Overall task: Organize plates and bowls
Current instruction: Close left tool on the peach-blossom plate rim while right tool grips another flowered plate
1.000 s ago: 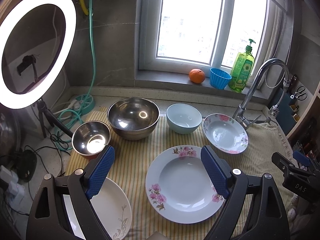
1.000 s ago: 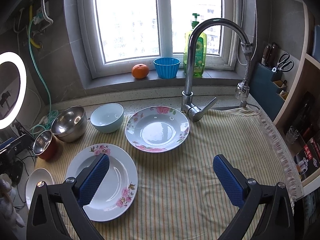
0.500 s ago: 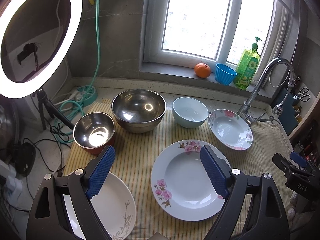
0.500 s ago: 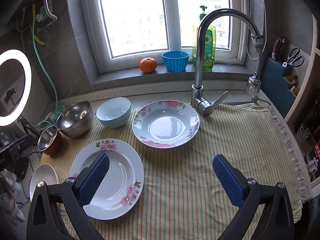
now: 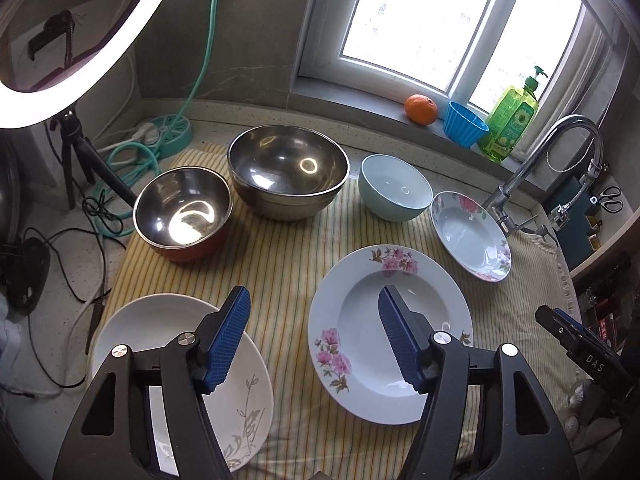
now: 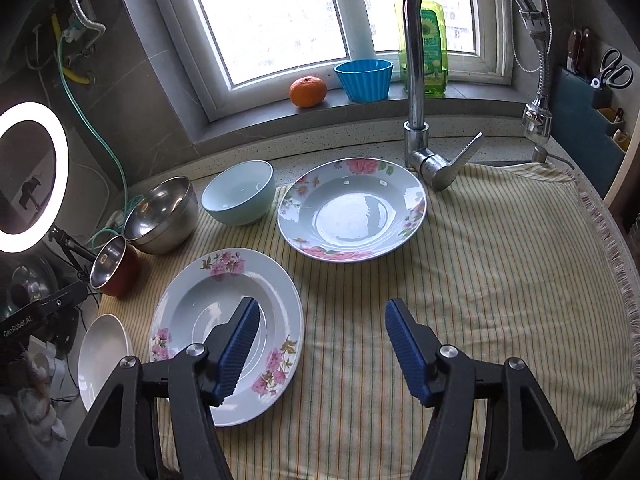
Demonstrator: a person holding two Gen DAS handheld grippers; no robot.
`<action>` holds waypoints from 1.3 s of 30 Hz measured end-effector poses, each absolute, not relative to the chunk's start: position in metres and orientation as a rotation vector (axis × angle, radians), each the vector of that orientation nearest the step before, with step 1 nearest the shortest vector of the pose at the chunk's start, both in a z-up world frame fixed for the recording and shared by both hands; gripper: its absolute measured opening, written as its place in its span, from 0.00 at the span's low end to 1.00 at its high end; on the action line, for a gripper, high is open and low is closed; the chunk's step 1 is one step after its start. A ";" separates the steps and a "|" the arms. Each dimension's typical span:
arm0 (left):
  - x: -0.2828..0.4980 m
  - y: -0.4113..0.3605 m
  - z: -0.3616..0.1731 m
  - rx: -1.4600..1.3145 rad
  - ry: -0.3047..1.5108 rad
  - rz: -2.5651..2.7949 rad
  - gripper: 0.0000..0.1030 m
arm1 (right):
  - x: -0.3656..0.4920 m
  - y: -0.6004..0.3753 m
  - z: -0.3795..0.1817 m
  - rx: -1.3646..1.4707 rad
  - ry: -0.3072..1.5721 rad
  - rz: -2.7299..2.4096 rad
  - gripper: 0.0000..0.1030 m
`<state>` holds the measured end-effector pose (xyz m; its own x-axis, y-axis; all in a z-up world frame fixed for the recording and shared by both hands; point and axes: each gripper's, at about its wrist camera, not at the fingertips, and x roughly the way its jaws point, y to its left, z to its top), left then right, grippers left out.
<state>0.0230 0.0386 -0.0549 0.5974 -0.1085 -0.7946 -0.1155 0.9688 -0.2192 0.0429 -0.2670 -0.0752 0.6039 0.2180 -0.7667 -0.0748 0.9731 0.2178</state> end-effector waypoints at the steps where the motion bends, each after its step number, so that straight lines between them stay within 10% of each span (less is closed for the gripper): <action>1: 0.024 0.039 -0.056 -0.266 0.942 -0.003 0.61 | 0.044 -0.268 -0.078 0.180 0.920 0.177 0.55; 16: 0.047 0.033 -0.104 -0.344 1.130 -0.108 0.26 | 0.062 -0.268 -0.118 0.292 1.078 0.286 0.18; 39: 0.070 0.039 -0.137 -0.398 1.214 -0.092 0.25 | 0.085 -0.259 -0.150 0.333 1.179 0.335 0.14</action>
<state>0.0702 0.0395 -0.1372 0.3548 -0.2790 -0.8923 -0.1420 0.9273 -0.3464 0.0845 -0.2594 -0.1505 0.3442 0.4235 -0.8380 -0.0810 0.9026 0.4228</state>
